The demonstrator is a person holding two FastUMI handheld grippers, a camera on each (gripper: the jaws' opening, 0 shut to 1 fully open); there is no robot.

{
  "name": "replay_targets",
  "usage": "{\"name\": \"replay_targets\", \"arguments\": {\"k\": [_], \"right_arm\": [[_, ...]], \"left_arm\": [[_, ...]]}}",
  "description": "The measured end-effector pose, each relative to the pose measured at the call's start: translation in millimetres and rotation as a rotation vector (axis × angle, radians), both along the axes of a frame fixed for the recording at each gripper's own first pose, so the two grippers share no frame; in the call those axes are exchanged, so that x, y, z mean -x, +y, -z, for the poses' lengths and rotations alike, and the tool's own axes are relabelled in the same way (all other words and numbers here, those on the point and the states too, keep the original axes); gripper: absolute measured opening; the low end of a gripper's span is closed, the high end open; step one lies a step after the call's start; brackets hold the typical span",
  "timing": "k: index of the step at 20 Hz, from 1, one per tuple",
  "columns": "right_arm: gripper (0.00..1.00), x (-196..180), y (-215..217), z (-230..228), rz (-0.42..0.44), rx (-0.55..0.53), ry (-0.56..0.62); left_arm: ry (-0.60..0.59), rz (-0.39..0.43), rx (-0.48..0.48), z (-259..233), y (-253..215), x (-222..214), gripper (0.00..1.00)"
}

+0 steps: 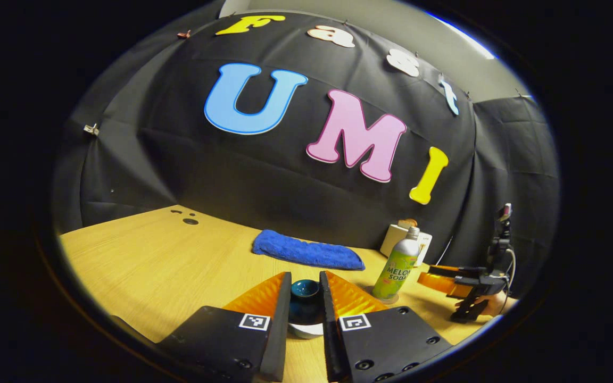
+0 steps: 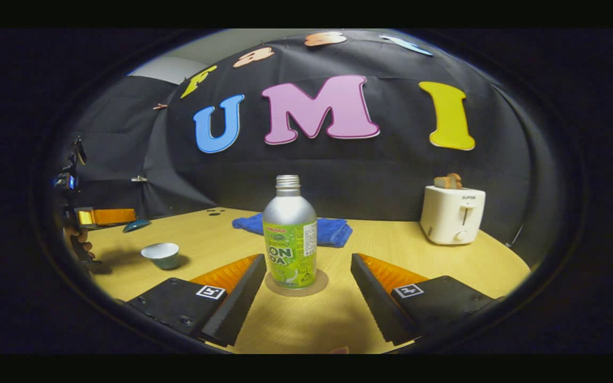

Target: Open the teacup lid with one hand, grasp the water bottle and pour water into the teacup with the other hand; after pouring, place the water bottle on the coaster and then close the teacup lid.

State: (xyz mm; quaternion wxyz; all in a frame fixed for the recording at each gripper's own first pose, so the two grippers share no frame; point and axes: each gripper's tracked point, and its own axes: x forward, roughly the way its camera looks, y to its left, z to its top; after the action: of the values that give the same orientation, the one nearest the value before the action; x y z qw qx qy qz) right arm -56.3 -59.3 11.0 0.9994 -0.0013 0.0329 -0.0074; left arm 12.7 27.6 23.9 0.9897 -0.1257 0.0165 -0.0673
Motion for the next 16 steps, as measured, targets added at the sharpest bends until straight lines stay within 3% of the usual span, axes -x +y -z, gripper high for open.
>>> {"name": "replay_targets", "arguments": {"k": [6,16], "right_arm": [[0.98,35,13,-2,0.007,0.011,-0.072],[0.98,42,12,-1,0.021,0.002,-0.072]], "left_arm": [[0.025,-0.004,-0.094,21,-27,-14,0.33],[0.067,-0.053,-0.212,34,-31,-21,0.33]]}}
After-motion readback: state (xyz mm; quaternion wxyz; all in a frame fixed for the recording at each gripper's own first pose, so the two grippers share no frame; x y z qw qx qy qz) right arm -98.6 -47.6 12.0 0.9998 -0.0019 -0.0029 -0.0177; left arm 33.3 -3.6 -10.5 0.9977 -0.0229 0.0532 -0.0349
